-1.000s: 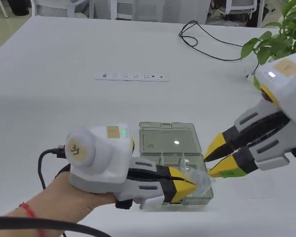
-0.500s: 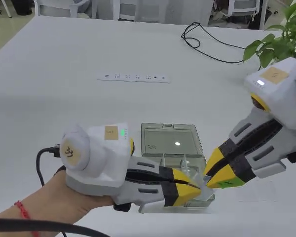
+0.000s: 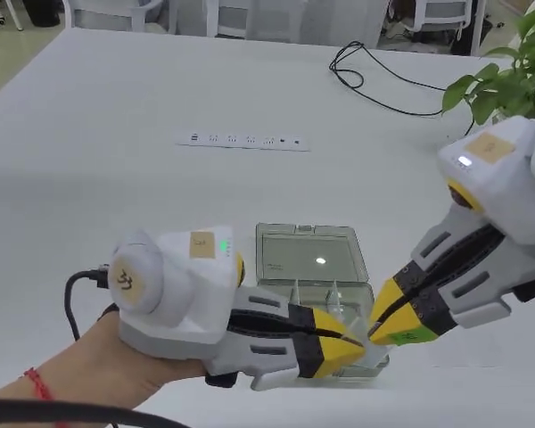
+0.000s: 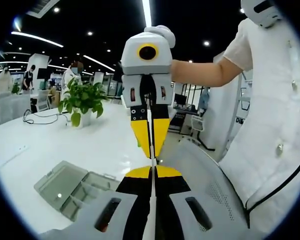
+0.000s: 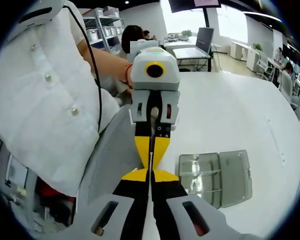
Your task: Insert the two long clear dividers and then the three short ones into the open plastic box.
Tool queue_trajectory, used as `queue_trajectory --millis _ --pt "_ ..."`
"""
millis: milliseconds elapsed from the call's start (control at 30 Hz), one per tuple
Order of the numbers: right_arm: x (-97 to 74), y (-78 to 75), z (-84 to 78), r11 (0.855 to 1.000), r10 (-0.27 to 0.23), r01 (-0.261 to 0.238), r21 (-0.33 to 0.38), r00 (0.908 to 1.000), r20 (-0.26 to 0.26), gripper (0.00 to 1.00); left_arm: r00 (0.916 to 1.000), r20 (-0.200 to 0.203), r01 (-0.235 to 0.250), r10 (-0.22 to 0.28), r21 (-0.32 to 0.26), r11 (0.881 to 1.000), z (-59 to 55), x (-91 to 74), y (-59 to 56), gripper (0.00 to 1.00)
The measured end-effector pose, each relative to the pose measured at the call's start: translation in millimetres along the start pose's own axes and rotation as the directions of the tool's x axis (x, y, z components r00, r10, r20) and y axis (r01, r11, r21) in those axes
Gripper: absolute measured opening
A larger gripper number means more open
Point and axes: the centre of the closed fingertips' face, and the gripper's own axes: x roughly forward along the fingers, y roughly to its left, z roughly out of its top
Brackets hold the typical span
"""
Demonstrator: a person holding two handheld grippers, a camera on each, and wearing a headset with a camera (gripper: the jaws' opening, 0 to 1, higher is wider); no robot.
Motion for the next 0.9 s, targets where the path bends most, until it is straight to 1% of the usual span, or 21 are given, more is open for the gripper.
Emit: queue_trajectory --millis 433,533,667,767,833,900 --pt "3.1 -3.0 -0.9 1.000 -0.014 0.014 -0.002 0.9999 -0.004 0.03 0.9999 0.007 -0.010 0.010 -0.018 1.000 -2.1 -1.3 0.9 0.00" --pt "2.7 -4.5 -0.9 1.000 -0.020 0.020 -0.003 0.9998 -0.005 0.03 0.9999 0.000 -0.016 0.016 -0.022 1.000 -4.0 -2.2 2.2 0.00" --pt "1.4 -7.0 0.6 1.000 -0.030 0.030 -0.002 0.9996 0.002 0.03 0.9996 -0.002 -0.027 0.027 -0.035 0.999 -6.2 -4.5 4.7 0.05" --pt "1.1 -8.0 2.1 0.999 -0.039 0.039 0.000 0.9992 0.006 0.03 0.9992 -0.006 -0.041 0.040 -0.044 0.998 -8.5 -7.0 7.6 0.07" --pt "0.5 -9.2 2.8 0.999 -0.045 0.045 0.000 0.9989 0.009 0.03 0.9984 -0.012 -0.055 0.055 -0.048 0.997 -10.0 -8.4 10.1 0.12" --pt "-0.5 -10.7 3.7 0.999 -0.052 0.052 0.001 0.9986 0.012 0.03 0.9976 -0.012 -0.068 0.068 -0.050 0.996 -10.0 -10.4 12.8 0.15"
